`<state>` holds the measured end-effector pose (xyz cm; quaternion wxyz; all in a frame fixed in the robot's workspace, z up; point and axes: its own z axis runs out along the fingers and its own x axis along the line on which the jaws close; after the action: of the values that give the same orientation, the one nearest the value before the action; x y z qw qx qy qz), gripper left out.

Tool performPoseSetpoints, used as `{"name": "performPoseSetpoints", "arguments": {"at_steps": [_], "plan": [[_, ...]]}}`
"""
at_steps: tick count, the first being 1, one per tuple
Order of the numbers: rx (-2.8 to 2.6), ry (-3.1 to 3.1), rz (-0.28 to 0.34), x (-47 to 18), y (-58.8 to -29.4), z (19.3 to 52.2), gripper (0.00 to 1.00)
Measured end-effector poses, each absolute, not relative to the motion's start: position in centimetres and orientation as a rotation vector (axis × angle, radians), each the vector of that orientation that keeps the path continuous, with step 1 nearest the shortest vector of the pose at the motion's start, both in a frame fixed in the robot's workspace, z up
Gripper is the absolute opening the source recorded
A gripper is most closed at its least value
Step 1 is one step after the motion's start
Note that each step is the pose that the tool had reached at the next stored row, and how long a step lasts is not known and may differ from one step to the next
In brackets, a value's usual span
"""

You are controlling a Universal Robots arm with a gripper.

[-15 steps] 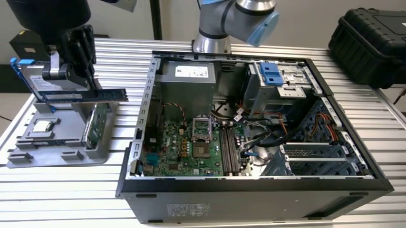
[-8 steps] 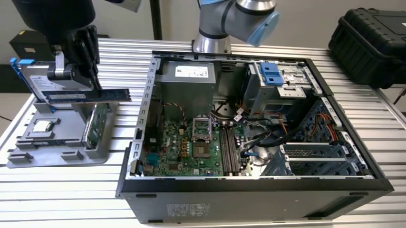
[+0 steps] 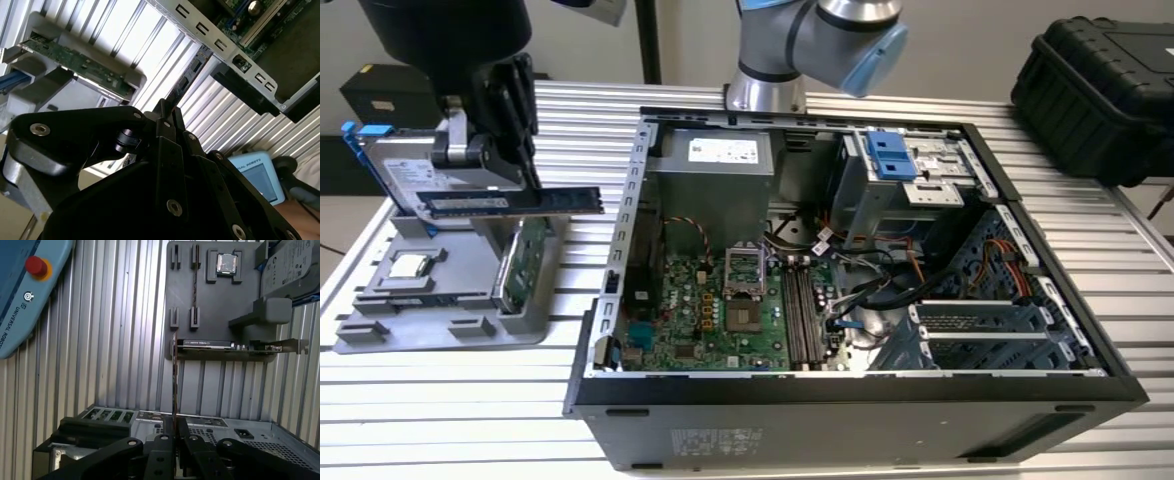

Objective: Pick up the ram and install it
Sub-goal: 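Pick up the ram and move it above insertion slot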

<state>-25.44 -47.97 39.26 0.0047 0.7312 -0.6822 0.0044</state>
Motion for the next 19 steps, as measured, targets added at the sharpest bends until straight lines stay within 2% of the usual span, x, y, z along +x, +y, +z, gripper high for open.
{"name": "performPoseSetpoints", "arguments": {"at_steps": [19], "plan": [[2.29,-2.137,0.014,-23.9,-48.0,39.3,0.0]]}}
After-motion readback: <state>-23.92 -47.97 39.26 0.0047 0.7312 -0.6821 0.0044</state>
